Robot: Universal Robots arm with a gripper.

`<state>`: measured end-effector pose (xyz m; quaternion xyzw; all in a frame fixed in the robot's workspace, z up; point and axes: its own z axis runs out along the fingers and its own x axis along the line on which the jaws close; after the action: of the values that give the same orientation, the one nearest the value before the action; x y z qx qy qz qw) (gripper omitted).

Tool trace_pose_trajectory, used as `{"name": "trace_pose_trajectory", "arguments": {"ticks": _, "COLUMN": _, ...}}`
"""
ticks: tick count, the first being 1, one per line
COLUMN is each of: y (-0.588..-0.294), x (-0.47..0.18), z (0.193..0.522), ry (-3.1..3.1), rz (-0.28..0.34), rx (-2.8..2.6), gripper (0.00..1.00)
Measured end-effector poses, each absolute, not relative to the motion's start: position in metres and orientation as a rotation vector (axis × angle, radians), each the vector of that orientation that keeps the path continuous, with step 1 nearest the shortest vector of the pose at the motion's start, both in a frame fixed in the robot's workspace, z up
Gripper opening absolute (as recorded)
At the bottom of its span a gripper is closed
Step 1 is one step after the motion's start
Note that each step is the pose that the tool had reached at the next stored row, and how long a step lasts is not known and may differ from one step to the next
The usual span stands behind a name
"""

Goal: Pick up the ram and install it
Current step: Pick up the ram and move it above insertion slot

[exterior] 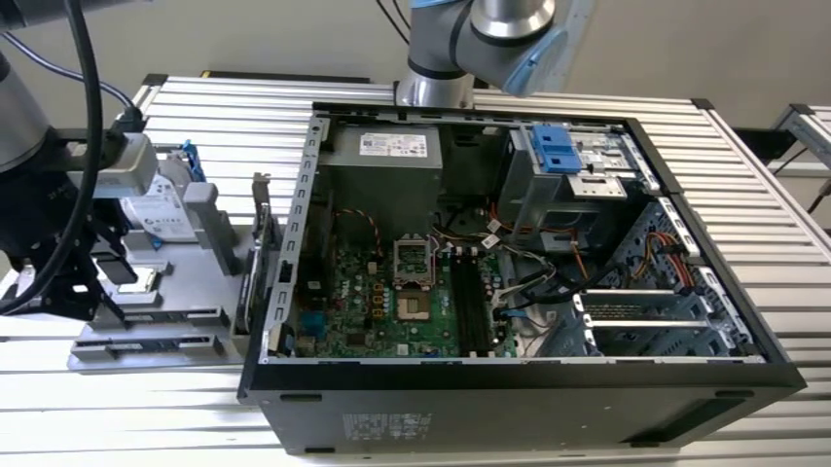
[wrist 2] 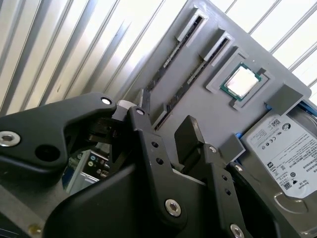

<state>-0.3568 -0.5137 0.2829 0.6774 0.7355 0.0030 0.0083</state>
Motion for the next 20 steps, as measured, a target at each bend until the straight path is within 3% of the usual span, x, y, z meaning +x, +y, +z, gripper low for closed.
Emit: {"name": "trace_pose_trajectory", "arguments": {"ticks": 20, "y": -0.514, "x": -0.357, "z": 0.268, "ry": 2.299, "rz": 0.010, "rx": 2.117, "gripper": 1.00}}
